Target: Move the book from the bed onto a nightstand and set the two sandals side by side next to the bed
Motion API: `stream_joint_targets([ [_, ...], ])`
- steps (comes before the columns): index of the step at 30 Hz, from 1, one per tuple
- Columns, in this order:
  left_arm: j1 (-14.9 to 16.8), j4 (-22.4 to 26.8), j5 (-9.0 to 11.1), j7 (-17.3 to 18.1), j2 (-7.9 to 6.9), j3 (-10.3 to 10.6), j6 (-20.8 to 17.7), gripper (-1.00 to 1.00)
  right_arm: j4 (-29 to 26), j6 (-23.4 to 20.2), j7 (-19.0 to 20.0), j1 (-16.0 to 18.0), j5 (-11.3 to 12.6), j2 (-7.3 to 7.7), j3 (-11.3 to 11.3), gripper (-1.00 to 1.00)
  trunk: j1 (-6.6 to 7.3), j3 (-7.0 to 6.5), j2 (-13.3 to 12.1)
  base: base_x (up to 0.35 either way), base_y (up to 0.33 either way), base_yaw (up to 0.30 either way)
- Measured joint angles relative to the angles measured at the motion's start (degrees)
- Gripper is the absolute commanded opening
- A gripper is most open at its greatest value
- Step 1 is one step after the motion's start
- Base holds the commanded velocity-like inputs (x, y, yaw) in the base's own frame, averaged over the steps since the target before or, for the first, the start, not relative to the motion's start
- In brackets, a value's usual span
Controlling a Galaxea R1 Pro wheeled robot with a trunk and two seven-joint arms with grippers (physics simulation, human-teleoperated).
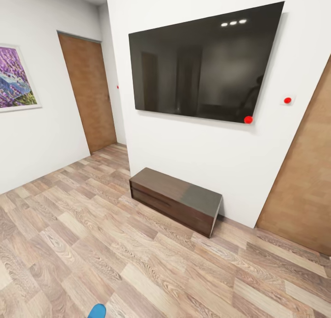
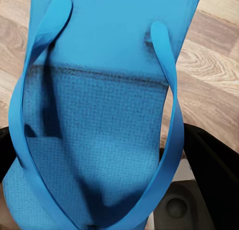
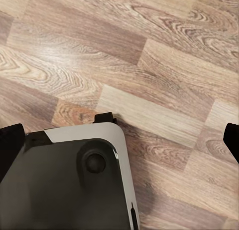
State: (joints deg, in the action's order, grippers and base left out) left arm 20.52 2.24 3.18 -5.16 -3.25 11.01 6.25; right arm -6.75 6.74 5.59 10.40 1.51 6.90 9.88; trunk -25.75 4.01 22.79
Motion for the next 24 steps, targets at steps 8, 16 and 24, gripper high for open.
stream_joint_targets([
  [8,0.0,0.0,0.0,0.0,0.08,0.0,0.0,-1.0,0.1,0.0,0.0,0.0,0.0,-0.05,0.0,1.0,0.0,0.73,0.0,0.0,0.0,0.0],
  [16,0.0,0.0,-0.1,0.0,0.16,0.1,0.0,-1.0,0.1,0.0,0.0,0.0,0.0,-0.05,0.0,1.0,0.0,1.19,0.0,0.0,0.0,0.0],
  [24,0.0,0.1,-0.1,0.0,0.1,0.0,1.4,-1.0,0.1,0.0,0.0,0.0,0.0,-0.05,0.0,1.0,0.02,1.24,0.0,0.063,0.0,0.0],
])
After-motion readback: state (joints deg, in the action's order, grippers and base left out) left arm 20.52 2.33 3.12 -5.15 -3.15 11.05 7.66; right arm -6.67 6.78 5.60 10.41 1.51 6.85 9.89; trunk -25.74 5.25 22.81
